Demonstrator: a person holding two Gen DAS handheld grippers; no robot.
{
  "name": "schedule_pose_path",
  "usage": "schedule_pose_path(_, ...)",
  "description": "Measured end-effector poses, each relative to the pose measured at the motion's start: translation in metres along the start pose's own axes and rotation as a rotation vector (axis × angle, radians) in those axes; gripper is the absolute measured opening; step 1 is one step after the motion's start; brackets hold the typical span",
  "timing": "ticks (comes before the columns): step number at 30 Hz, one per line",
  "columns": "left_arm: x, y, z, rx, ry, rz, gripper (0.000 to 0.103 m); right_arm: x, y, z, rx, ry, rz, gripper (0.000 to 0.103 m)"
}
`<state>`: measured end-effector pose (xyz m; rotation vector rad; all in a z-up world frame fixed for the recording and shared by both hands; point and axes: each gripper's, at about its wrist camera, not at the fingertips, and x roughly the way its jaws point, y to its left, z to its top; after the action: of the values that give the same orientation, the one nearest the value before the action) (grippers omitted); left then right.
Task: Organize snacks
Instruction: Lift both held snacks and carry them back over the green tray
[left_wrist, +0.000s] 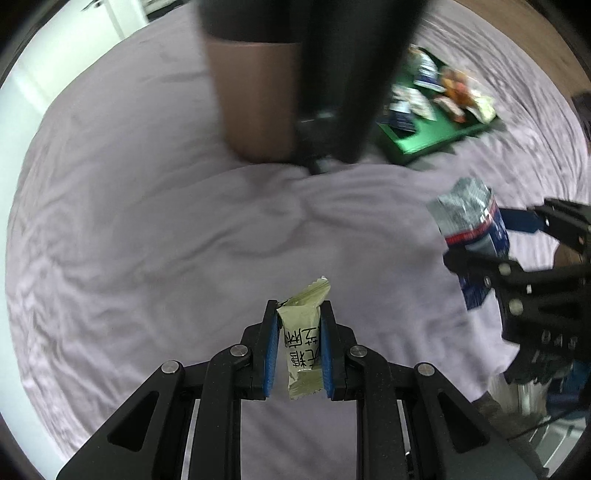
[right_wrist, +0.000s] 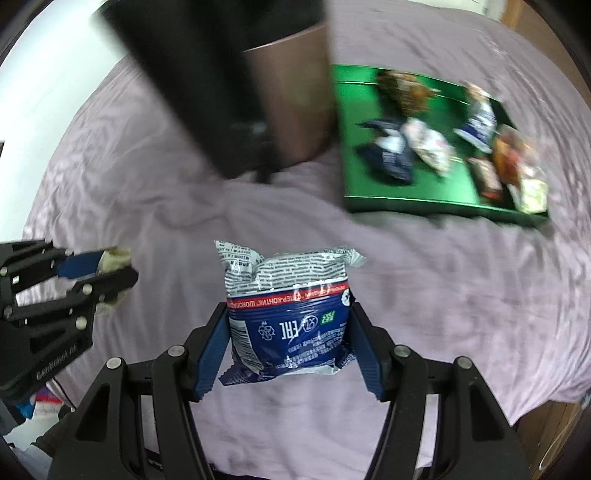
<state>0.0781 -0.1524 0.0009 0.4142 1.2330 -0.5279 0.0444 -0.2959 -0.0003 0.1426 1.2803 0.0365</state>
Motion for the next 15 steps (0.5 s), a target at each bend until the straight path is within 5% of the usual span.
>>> schedule_pose_path(15,0.012,-0.102,0.078,0.153,-0.024,-0.105,0.016,-0.025,-0.114,0.014,0.167,-0.086,-0.122,0.064)
